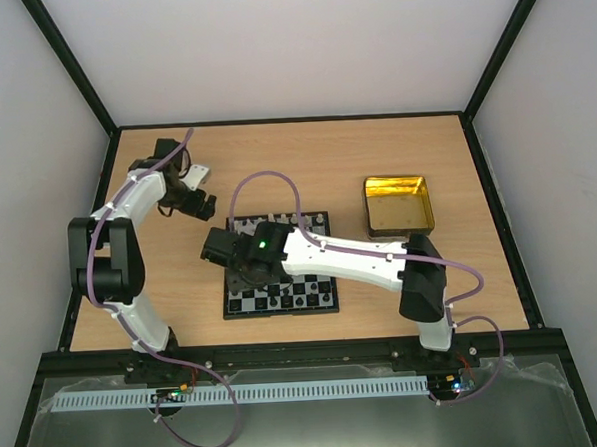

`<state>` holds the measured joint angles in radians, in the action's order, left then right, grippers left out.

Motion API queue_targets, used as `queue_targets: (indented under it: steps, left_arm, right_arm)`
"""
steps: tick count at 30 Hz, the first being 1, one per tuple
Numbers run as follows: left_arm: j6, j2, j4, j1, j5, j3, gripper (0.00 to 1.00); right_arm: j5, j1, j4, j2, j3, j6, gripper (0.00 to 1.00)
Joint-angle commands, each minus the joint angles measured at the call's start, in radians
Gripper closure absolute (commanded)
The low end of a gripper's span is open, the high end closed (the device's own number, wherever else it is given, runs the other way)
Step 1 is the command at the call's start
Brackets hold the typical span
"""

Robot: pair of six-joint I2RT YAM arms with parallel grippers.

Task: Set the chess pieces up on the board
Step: Place the chess piece on the chessboard.

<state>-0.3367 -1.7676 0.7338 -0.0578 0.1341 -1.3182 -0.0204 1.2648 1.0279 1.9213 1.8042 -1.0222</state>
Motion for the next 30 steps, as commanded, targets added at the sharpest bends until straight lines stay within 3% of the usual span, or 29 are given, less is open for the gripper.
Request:
queue_targets:
  steps: [1, 30]
  left_arm:
    - [-0.007, 0.025, -0.011, 0.023, 0.028, 0.018, 0.01]
    - [-0.018, -0.016, -0.023, 0.056, 0.047, 0.016, 0.01]
  right_arm:
    - [0.012, 0.006, 0.022, 0.005, -0.024, -0.056, 0.98]
    - [-0.059, 0.033, -0.161, 0.106, -0.152, -0.061, 0.98]
